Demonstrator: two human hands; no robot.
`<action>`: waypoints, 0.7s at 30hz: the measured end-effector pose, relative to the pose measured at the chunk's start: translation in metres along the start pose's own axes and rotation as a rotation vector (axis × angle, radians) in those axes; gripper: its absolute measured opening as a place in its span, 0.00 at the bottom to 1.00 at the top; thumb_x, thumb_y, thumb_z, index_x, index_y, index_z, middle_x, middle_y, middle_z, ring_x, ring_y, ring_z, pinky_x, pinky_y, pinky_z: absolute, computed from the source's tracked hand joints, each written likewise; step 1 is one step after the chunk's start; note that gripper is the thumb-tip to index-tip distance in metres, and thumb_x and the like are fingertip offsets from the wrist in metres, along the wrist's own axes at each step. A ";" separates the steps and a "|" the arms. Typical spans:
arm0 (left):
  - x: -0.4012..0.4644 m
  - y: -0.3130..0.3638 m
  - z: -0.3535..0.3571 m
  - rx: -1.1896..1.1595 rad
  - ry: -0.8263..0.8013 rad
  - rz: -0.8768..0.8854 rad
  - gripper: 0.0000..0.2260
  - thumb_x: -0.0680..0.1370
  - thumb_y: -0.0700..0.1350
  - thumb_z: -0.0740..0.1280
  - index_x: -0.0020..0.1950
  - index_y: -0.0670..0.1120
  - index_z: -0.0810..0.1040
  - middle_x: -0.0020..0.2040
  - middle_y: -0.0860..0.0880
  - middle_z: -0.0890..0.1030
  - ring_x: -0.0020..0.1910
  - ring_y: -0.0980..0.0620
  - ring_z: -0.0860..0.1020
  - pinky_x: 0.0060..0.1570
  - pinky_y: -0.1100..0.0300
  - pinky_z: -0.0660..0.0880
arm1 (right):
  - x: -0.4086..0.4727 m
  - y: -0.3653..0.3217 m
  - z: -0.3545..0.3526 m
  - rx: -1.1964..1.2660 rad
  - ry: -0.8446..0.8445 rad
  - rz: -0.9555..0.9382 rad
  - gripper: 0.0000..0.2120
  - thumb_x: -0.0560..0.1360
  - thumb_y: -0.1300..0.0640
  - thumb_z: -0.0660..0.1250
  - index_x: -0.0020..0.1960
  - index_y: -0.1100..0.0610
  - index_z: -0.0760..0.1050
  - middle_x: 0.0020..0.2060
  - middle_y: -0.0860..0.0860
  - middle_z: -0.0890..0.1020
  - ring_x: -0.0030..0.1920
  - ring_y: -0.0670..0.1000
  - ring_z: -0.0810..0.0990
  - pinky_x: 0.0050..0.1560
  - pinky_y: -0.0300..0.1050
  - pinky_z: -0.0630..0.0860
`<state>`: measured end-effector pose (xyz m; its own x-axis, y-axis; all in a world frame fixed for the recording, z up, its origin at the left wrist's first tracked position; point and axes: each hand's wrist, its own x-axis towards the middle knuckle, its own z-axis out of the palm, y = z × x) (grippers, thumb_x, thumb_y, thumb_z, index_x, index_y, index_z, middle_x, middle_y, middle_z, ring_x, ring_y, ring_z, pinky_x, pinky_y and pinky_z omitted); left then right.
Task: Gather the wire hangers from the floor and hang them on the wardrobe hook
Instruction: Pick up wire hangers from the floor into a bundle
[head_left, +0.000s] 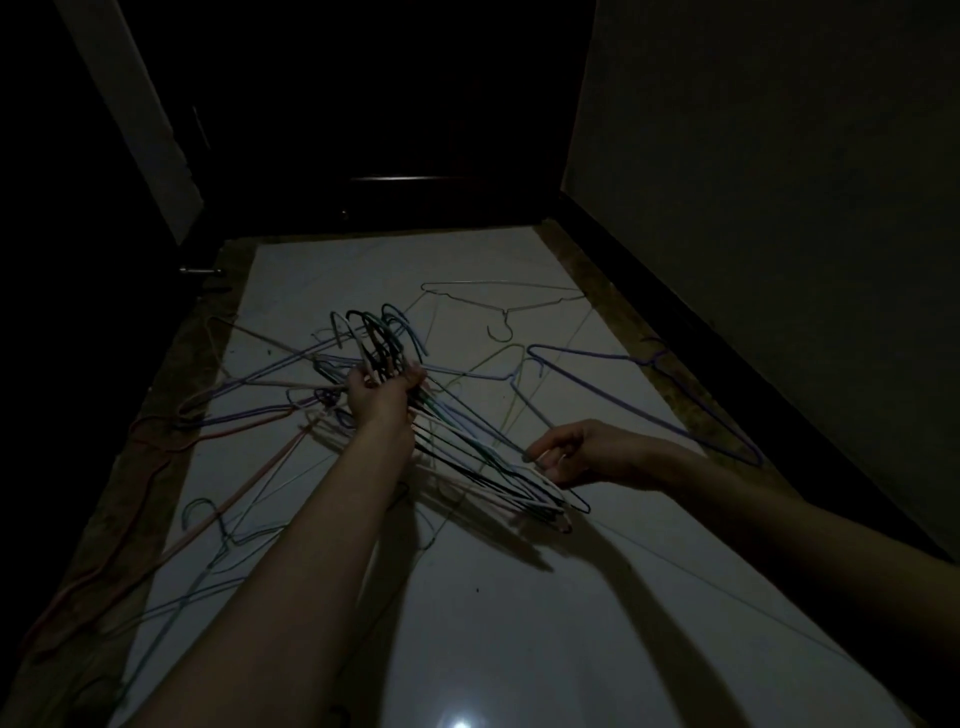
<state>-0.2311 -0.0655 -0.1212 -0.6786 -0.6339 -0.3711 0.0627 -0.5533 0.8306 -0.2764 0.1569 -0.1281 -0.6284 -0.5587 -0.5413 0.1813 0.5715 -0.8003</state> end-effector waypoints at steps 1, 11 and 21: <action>0.000 -0.001 0.000 0.003 0.002 0.005 0.26 0.73 0.28 0.66 0.68 0.42 0.67 0.61 0.41 0.76 0.59 0.42 0.77 0.55 0.50 0.75 | 0.001 0.001 -0.001 0.011 -0.012 0.004 0.15 0.73 0.75 0.62 0.50 0.58 0.78 0.43 0.52 0.80 0.45 0.47 0.80 0.48 0.39 0.79; 0.007 -0.018 0.008 0.118 0.003 0.001 0.17 0.74 0.28 0.65 0.62 0.37 0.74 0.50 0.41 0.78 0.41 0.47 0.77 0.39 0.58 0.75 | 0.025 0.026 -0.004 0.022 0.074 0.036 0.11 0.75 0.65 0.65 0.57 0.56 0.77 0.50 0.49 0.81 0.51 0.48 0.79 0.45 0.37 0.76; 0.006 -0.036 0.009 0.104 -0.080 -0.037 0.12 0.74 0.28 0.65 0.43 0.45 0.75 0.39 0.47 0.79 0.38 0.53 0.77 0.37 0.63 0.76 | 0.079 0.074 -0.021 0.087 0.678 0.018 0.08 0.72 0.70 0.67 0.51 0.66 0.77 0.43 0.61 0.80 0.43 0.57 0.81 0.45 0.42 0.80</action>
<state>-0.2438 -0.0443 -0.1500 -0.7355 -0.5665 -0.3717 -0.0368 -0.5144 0.8568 -0.3286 0.1672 -0.2246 -0.9545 -0.0333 -0.2963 0.2386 0.5107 -0.8260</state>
